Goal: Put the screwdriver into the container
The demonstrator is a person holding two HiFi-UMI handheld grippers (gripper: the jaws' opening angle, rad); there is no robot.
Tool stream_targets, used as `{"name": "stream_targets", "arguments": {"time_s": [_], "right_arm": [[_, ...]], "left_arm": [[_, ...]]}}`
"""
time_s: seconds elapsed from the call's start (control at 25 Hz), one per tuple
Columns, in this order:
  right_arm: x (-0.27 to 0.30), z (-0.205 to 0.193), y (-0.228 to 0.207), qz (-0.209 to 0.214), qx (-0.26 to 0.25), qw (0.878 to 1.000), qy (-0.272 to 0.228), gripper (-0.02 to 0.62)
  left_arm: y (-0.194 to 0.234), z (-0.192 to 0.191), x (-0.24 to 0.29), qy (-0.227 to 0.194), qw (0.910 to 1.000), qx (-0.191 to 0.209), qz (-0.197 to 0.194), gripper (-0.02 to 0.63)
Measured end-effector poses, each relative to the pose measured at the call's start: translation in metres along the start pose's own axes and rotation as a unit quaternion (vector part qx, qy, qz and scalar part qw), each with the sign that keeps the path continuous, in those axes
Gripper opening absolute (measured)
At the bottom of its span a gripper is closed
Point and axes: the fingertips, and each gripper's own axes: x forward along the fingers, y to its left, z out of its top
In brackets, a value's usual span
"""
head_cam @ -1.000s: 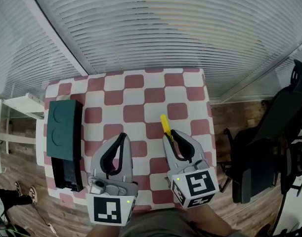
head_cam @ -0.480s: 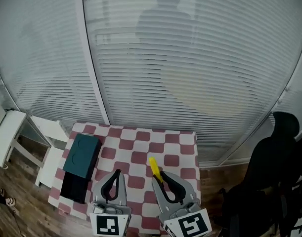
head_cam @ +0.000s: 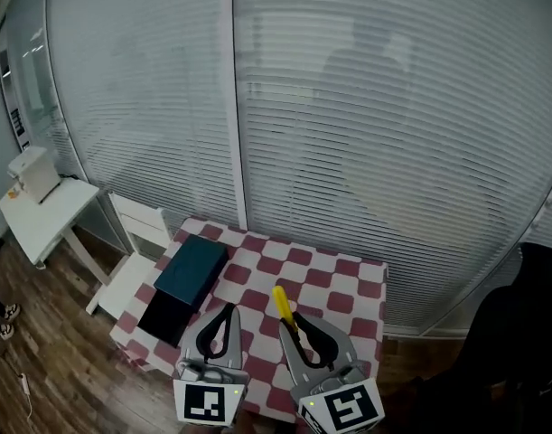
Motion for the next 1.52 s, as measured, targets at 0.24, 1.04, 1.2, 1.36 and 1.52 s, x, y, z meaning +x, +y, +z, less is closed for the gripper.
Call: {"name": "stream_targets", "arguments": {"time_s": [0.24,1.04,1.2,1.36,1.52], "right_arm": [[0.021,-0.015,0.031,0.044,0.021,0.999,0.006,0.089],[0.162,-0.048,0.146,0.0,0.003,0.999,0.043,0.091],[0.186,-0.059,0.167,-0.03,0.0,0.998,0.052,0.091],[0.203,-0.062,0.182,-0.065,-0.001,0.996,0.056,0.091],[0.214,-0.058,0.196,-0.091,-0.004,0.994,0.052,0.091]], "left_arm": [[0.028,-0.001,-0.022,0.015,0.9991,0.026,0.03,0.0],[0.213,-0.042,-0.029,0.002,0.9999,0.011,-0.009,0.0],[0.247,-0.053,-0.025,-0.004,0.9994,-0.002,-0.033,0.0],[0.27,-0.059,-0.025,-0.01,0.9978,-0.012,-0.064,0.0],[0.284,-0.057,-0.025,-0.02,0.9954,-0.015,-0.093,0.0]]}}
